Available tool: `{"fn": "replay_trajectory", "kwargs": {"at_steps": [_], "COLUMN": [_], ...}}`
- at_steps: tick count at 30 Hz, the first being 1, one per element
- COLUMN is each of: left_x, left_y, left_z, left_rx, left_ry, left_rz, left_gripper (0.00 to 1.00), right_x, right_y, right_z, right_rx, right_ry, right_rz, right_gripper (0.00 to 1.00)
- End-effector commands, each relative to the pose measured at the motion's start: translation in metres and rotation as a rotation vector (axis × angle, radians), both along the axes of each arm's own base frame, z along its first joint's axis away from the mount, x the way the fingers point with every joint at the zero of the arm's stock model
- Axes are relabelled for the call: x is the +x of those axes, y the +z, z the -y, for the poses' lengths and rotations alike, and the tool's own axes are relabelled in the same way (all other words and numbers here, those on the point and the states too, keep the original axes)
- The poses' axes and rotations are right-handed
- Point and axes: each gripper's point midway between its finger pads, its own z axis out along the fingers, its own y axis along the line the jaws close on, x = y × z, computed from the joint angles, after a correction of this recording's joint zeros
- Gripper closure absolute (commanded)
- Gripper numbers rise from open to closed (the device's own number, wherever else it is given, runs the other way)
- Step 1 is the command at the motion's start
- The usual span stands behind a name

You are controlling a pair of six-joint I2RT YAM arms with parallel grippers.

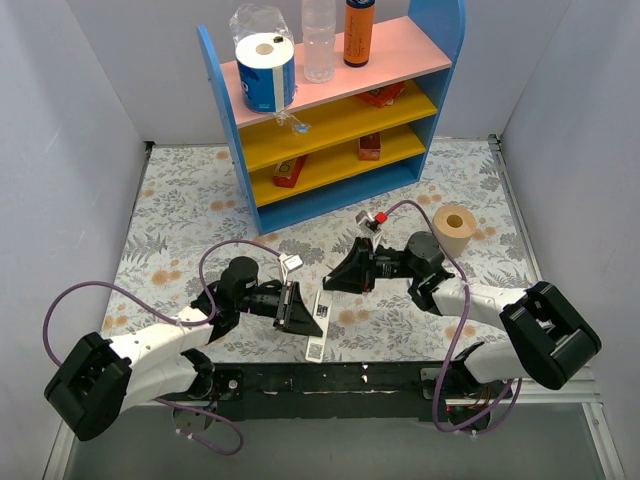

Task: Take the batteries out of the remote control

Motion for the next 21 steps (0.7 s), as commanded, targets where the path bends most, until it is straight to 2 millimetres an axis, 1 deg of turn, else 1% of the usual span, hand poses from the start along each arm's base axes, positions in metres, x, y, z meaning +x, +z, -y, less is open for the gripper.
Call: {"fn": "replay_trajectory", "kwargs": {"at_steps": [1, 2, 3, 4, 6, 7, 8, 12, 13, 15, 16, 17, 18, 19, 20, 21], "left_x": [0.003, 0.004, 0.005, 0.006, 0.007, 0.007, 0.008, 0.012, 0.015, 0.026, 0.034, 0.044, 0.051, 0.056, 0.062, 0.071], "left_y": [0.012, 0.01, 0.009, 0.009, 0.007, 0.006, 0.006, 0.004, 0.002, -0.007, -0.011, -0.018, -0.026, -0.032, -0.036, -0.044], "left_z": [0.003, 0.004, 0.004, 0.005, 0.005, 0.006, 0.006, 0.006, 0.006, 0.005, 0.003, 0.002, -0.004, -0.007, -0.01, -0.018], "left_rx": [-0.018, -0.013, -0.01, -0.008, 0.002, 0.006, 0.009, 0.034, 0.046, 0.104, 0.133, 0.174, 0.229, 0.263, 0.295, 0.353], "left_ry": [-0.016, -0.018, -0.012, -0.011, -0.009, -0.007, -0.004, 0.023, 0.039, 0.097, 0.134, 0.188, 0.223, 0.248, 0.284, 0.345], "left_rz": [0.02, 0.016, 0.014, 0.015, 0.005, 0.002, -0.003, -0.001, -0.002, -0.012, -0.019, -0.018, -0.04, -0.05, -0.053, -0.062], "left_gripper": [1.0, 1.0, 1.0, 1.0, 1.0, 1.0, 1.0, 1.0, 1.0, 1.0, 1.0, 1.0, 1.0, 1.0, 1.0, 1.0], "right_x": [0.004, 0.004, 0.003, 0.003, 0.007, 0.009, 0.011, 0.018, 0.022, 0.034, 0.043, 0.05, 0.056, 0.069, 0.072, 0.076], "right_y": [0.027, 0.028, 0.029, 0.03, 0.03, 0.029, 0.029, 0.026, 0.021, 0.016, 0.004, 0.004, 0.0, -0.006, -0.02, -0.025], "right_z": [0.005, 0.005, 0.005, 0.006, 0.007, 0.007, 0.008, 0.011, 0.011, 0.014, 0.015, 0.017, 0.017, 0.019, 0.024, 0.027], "right_rx": [0.114, 0.119, 0.123, 0.126, 0.127, 0.126, 0.124, 0.116, 0.1, 0.076, 0.028, 0.006, -0.028, -0.067, -0.172, -0.218], "right_ry": [-0.004, 0.011, 0.016, 0.015, 0.003, -0.006, -0.013, -0.048, -0.071, -0.128, -0.179, -0.212, -0.246, -0.318, -0.348, -0.376], "right_rz": [0.057, 0.059, 0.044, 0.041, 0.029, 0.02, 0.018, 0.007, -0.019, -0.044, -0.101, -0.086, -0.099, -0.11, -0.128, -0.134], "right_gripper": [0.68, 0.67, 0.72, 0.82, 0.9, 0.98, 0.99, 0.99, 0.99, 0.97, 0.93, 0.92, 0.91, 0.88, 0.86, 0.84]}}
